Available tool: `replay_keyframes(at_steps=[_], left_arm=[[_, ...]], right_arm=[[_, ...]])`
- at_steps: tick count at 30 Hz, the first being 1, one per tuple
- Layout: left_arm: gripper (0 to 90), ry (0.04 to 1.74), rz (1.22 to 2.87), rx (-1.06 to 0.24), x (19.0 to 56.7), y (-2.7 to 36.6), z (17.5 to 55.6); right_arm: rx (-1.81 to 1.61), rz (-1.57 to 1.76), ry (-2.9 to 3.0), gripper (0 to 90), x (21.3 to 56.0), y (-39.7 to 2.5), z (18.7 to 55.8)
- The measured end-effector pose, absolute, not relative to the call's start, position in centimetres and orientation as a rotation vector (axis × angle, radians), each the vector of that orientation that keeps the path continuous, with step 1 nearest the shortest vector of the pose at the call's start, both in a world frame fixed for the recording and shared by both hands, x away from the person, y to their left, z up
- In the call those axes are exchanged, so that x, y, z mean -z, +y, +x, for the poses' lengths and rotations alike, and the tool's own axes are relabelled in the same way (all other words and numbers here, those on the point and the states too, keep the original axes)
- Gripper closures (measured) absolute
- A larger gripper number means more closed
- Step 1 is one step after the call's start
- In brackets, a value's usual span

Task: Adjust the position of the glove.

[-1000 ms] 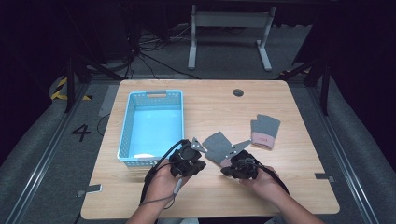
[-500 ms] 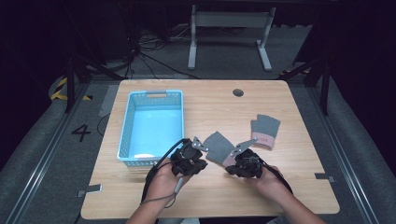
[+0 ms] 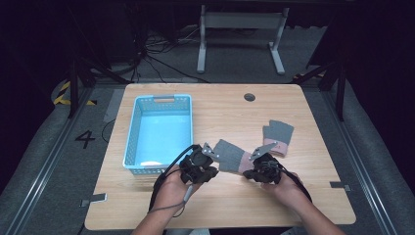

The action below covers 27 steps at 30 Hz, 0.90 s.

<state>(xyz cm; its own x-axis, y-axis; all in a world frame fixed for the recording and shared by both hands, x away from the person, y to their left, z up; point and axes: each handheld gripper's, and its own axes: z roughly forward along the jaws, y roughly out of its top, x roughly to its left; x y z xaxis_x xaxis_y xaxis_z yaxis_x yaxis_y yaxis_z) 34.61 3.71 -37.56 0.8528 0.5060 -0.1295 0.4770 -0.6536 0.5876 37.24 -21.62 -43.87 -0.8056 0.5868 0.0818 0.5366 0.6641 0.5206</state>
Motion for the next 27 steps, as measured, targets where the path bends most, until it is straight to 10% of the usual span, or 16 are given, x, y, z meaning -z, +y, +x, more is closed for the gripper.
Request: replay_keyframes(at_steps=[27], left_arm=[[84.1,0.737,2.380,-0.070,37.4,4.3,34.8]], right_arm=[[-0.900,0.868,2.780,89.3,42.6,-17.3,39.6]])
